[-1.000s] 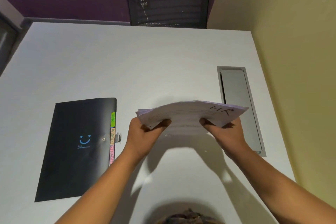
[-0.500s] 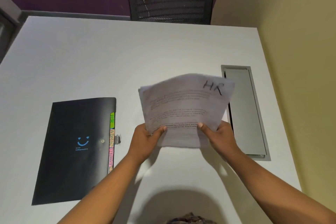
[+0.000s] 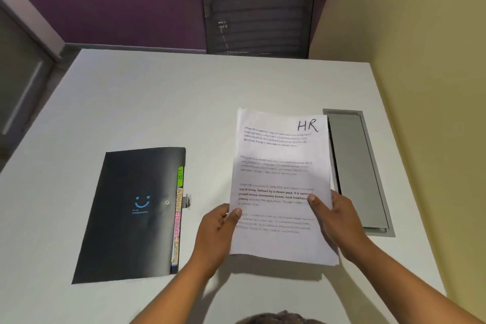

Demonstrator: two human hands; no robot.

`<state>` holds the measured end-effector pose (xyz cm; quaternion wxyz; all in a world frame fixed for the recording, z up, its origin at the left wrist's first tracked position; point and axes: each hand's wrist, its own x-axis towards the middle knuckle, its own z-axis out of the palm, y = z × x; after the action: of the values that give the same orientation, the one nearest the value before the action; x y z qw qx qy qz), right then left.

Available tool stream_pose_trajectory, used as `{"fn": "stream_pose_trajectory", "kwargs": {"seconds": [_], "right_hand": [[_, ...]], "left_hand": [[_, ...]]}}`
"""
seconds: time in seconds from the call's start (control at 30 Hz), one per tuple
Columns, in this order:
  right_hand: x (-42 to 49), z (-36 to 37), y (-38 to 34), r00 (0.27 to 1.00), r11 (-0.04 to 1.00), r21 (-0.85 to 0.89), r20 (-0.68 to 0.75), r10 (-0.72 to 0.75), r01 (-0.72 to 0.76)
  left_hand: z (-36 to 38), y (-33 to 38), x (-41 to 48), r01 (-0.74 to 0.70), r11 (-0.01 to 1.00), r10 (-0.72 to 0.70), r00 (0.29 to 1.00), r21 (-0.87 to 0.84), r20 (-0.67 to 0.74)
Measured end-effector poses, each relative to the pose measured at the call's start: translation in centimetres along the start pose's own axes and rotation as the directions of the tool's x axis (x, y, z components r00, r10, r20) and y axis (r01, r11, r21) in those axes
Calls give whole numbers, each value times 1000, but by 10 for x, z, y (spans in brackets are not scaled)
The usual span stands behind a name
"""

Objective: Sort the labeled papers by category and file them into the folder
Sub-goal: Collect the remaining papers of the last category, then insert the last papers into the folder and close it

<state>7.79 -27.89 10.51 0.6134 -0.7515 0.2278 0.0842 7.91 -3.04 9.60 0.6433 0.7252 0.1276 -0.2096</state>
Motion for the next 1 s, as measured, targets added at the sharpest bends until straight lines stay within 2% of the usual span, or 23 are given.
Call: {"fn": "stream_pose_trajectory", "kwargs": {"seconds": [0.17,0.27,0.33,0.37,0.43,0.5,0.57,0.63,0.73,0.87,1.0], "right_hand": [[-22,2,13,998,999,-19,-30,50,-51],[-33,6,21,995,995,-32,-15,94,-94],[-39,9,27,994,993,-40,-8,108,-108],[-41,10,29,994,993,-44,-9,113,-113],[-47,13,32,993,992,-50,-17,118,-119],[-51,15,32,992,991,-56,-23,121,-122],[-54,17,33,992,989,-75,-31,126,-128],[-57,17,31,991,988,-78,-34,128,-130],[-61,18,27,992,990,-77,-54,114,-118],[-66,16,27,992,992,-68,-72,100,-105],[-67,15,29,989,991,-42,-74,126,-129]], "left_hand": [[-7,-4,-22,78,996,-81,995,46,64],[-22,-17,-27,141,980,-144,989,140,15],[-34,-29,-28,183,963,-166,981,196,-96],[-40,-35,-27,192,929,-131,970,317,-204],[-59,-47,-26,215,706,68,928,675,-366],[-79,-57,-23,219,551,221,892,805,-394],[-96,-72,-15,281,418,224,889,864,-398],[-108,-87,-6,400,307,96,890,863,-446],[-117,-96,-1,453,290,-7,882,843,-471],[-120,-95,2,427,298,-31,898,854,-439],[-122,-85,-2,369,157,44,924,916,-380]]}}
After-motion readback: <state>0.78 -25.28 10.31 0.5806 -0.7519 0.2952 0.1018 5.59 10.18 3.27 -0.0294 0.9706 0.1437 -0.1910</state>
